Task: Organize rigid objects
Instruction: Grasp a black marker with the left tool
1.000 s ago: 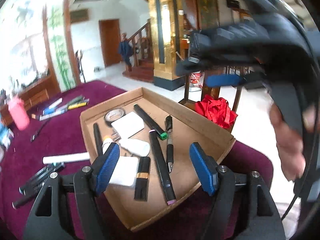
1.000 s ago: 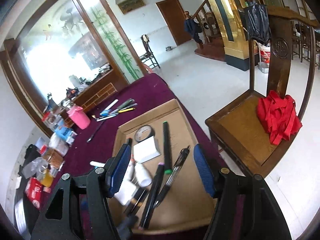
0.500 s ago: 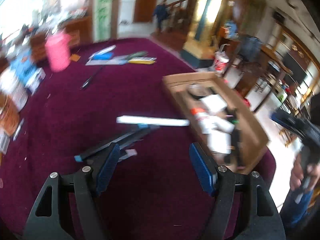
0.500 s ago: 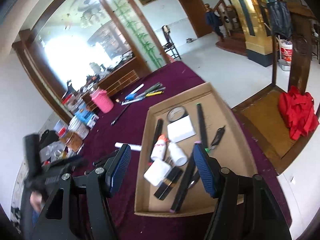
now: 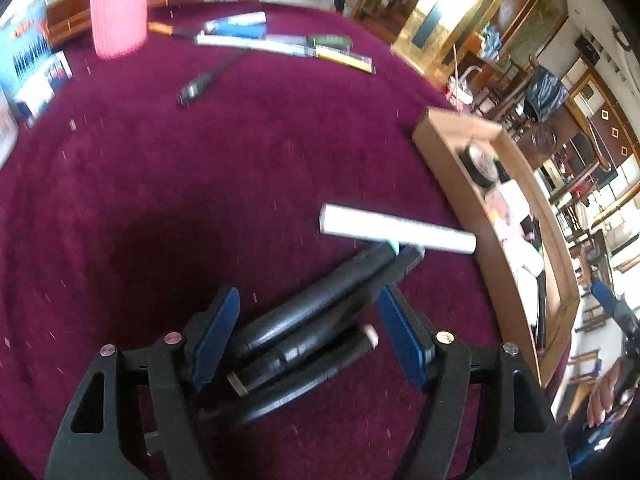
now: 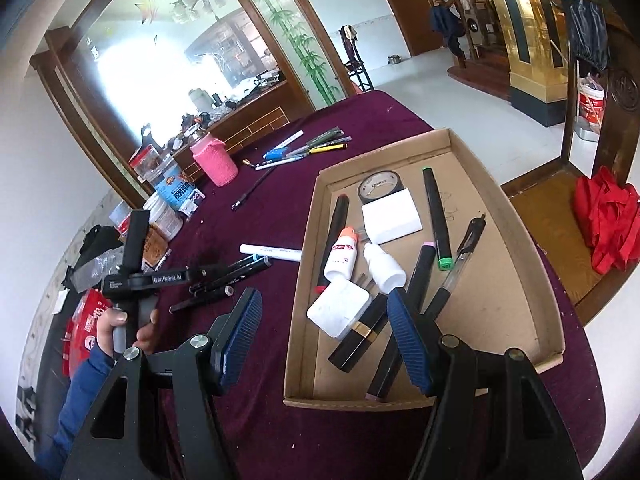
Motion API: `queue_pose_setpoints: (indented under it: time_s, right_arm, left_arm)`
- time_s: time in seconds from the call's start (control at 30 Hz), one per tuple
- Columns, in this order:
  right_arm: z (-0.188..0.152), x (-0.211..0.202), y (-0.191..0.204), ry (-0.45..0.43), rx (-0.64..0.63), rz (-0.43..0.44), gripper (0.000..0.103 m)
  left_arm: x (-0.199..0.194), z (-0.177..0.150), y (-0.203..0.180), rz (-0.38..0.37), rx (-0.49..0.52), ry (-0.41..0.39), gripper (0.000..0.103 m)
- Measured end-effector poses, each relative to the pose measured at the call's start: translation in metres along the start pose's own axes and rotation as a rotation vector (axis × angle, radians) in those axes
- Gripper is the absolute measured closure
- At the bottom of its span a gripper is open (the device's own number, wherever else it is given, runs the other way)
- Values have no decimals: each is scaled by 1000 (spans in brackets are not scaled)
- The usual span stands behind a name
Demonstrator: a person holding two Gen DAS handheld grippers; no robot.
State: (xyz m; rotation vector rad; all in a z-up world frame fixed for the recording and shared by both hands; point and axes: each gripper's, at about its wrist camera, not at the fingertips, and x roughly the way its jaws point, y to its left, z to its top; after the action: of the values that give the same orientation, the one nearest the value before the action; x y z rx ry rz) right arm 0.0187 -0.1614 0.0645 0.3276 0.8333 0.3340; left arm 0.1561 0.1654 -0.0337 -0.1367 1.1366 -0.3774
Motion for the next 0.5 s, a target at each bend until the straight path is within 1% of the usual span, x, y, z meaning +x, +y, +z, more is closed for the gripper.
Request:
queue_pose_setpoints:
  time_s: [0.1,0.2,0.3,0.33,0.37,0.4,0.5]
  right_arm:
    - [-1,4,0,9,3,4,43]
    - [-2,10,2,21,1,9,43]
    - [-3,16,2,32,6,14,43]
    - [-3,18,3,38,8,15,43]
    - [-4,20,3,42,9,16,43]
    - [-4,22,4,46,9,18,43]
    - [-5,23,11,52,-3,23,43]
  left_arm:
    - [-9,-14,-2,3,8,5,31]
    - [-18,-33,-5,-67,-14,46,31]
    - [-26,-61,-27,-125,38,82,31]
    - [-30,-70,-36,-128,54,71,31]
    - [-34,-73,-39,-115,51,54,31]
    - [-39,-73,-39,-97,38,40,31]
    - [-44,-64,-26,-118,-32,16,31]
